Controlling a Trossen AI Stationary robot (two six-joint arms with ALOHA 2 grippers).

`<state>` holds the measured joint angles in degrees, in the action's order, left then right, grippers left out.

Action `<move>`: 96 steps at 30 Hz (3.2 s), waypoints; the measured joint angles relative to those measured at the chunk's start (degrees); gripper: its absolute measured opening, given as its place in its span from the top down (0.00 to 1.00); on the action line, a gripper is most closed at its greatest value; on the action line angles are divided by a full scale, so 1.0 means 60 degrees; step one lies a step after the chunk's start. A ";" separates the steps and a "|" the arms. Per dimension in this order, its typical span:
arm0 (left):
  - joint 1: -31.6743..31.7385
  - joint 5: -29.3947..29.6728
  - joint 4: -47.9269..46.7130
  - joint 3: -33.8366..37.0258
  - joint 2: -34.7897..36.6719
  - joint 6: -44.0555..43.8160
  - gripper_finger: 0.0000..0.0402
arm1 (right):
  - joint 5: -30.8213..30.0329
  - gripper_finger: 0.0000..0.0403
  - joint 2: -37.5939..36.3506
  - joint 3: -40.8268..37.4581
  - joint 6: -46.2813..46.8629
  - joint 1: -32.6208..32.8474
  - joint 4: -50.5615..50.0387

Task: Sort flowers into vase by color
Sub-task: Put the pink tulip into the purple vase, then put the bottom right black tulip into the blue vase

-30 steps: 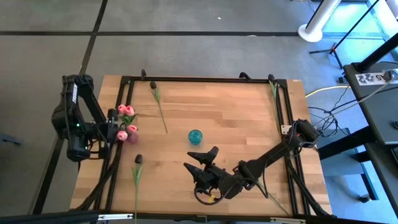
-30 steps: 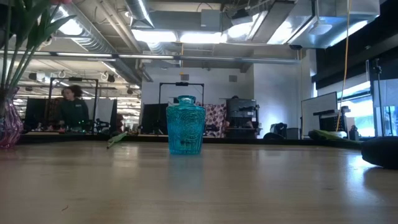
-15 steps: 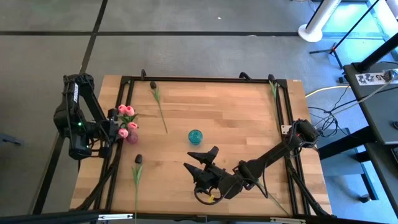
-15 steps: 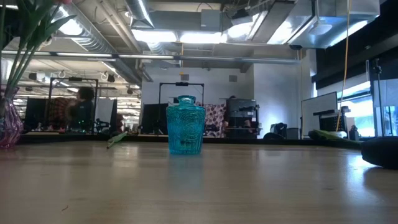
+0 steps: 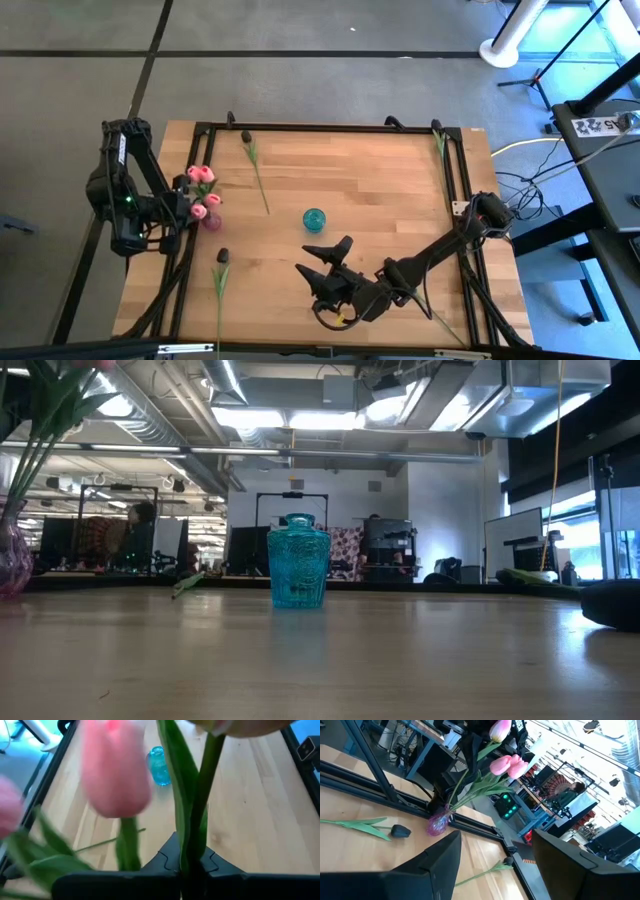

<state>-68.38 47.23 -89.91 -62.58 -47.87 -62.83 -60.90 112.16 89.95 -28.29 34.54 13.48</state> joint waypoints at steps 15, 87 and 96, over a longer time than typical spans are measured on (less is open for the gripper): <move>0.0000 -0.0691 -0.0019 0.1769 0.0754 -0.1260 0.99 | 0.0080 0.40 0.0000 -0.0004 0.0191 -0.0004 -0.0075; 0.1457 -0.4914 -0.0015 -0.1621 0.1693 0.0329 0.71 | 0.0076 0.40 0.0000 -0.0004 0.1033 -0.0029 -0.0234; 0.1457 -0.4894 -0.0023 -0.2096 0.1916 0.0794 0.72 | 0.0076 0.40 0.0000 -0.0004 0.1154 -0.0011 -0.0275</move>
<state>-59.64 17.87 -90.04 -75.15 -36.38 -58.07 -60.44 112.16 89.93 -21.37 34.48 11.84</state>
